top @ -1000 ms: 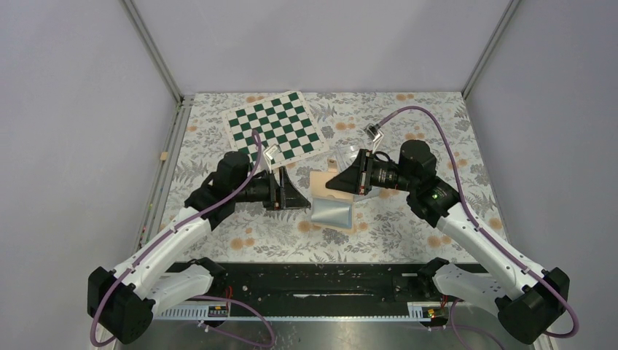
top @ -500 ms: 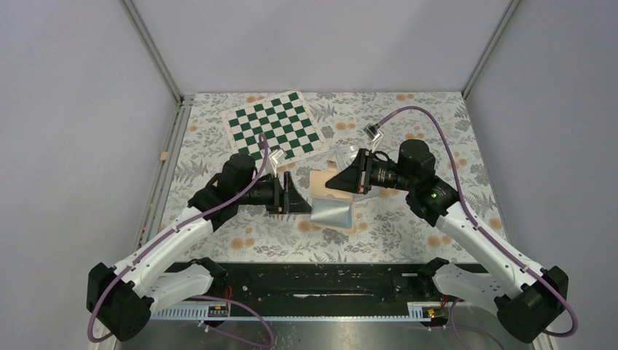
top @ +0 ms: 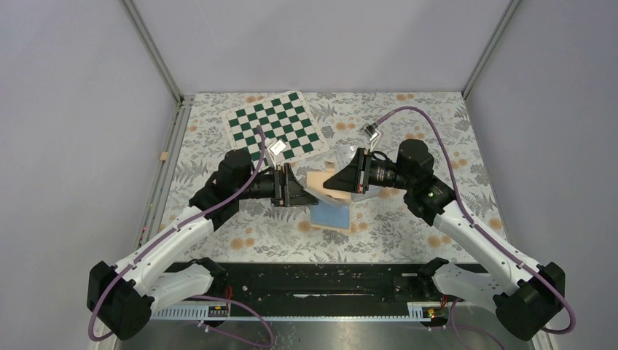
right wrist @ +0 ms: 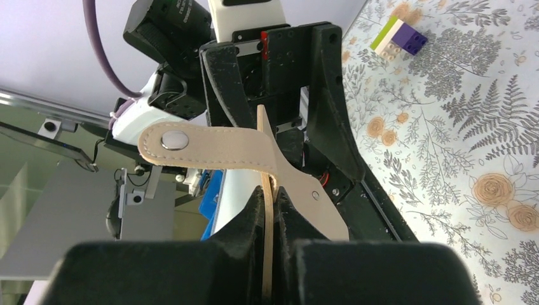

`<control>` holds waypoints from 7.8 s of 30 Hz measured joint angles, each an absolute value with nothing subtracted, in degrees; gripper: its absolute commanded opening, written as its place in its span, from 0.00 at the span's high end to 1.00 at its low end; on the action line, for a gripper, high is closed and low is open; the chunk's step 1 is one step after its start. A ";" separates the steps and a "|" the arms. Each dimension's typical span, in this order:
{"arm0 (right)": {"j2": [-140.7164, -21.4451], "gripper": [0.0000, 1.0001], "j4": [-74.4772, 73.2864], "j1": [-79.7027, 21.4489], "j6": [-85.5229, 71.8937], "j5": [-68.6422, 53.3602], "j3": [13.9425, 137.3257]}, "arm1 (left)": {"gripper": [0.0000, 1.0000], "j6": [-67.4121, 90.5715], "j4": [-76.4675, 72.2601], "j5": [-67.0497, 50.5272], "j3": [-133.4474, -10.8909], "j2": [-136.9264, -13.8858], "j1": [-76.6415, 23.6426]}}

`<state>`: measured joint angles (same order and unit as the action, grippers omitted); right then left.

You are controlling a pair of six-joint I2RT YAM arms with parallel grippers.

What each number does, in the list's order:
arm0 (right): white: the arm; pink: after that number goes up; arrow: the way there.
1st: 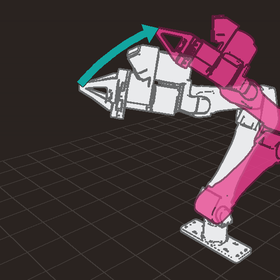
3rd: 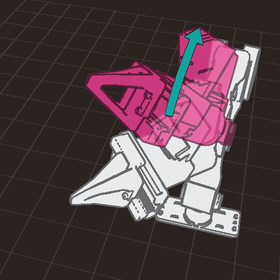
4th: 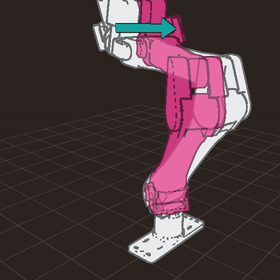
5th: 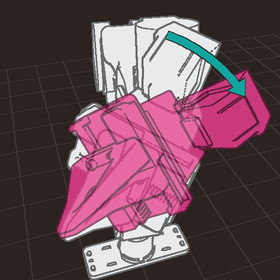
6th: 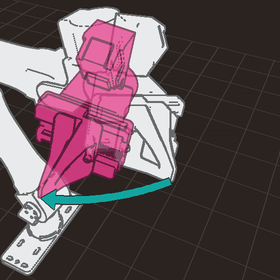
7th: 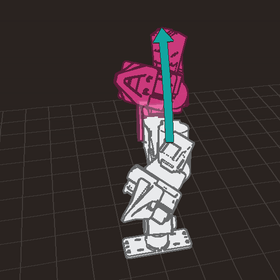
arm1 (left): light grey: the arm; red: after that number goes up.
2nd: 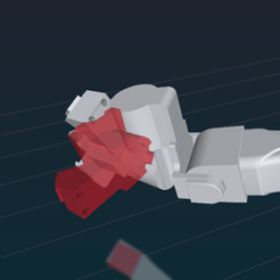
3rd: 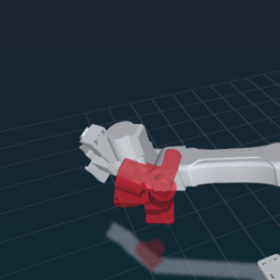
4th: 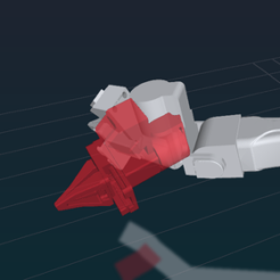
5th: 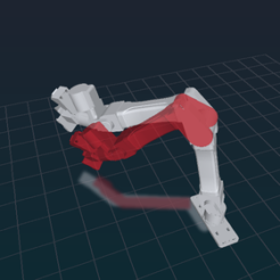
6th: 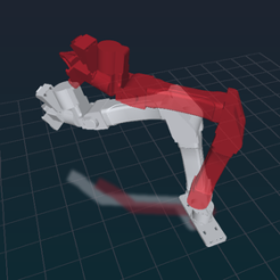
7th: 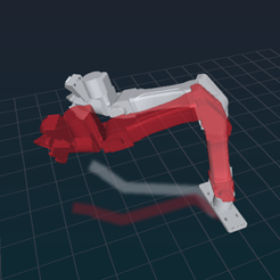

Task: Put the credit cards into the card holder
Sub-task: Turn over the card slot in the card holder, then move the storage box to the center of the board.

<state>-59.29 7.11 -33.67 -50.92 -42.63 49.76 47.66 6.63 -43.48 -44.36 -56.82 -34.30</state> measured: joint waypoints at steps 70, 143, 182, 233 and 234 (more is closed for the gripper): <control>-59.51 1.00 7.55 -30.26 -42.94 -49.21 47.77 | 0.26 58.30 -9.96 -43.22 -42.00 -59.11 -36.82; -71.59 0.64 32.64 -30.85 -71.66 -47.03 37.54 | 1.00 66.46 -15.77 -47.42 -33.43 -59.42 -33.47; -41.12 1.00 12.21 -30.81 -68.16 -31.86 24.23 | 0.01 40.88 20.08 -25.74 -46.87 -55.00 -33.85; -15.90 1.00 -39.20 -30.81 -68.73 -3.79 19.46 | 1.00 48.73 26.30 -12.78 -93.65 -122.30 -35.27; -16.45 1.00 -38.68 -30.81 -68.60 -3.97 19.46 | 1.00 48.75 26.72 -12.29 -92.77 -121.45 -34.92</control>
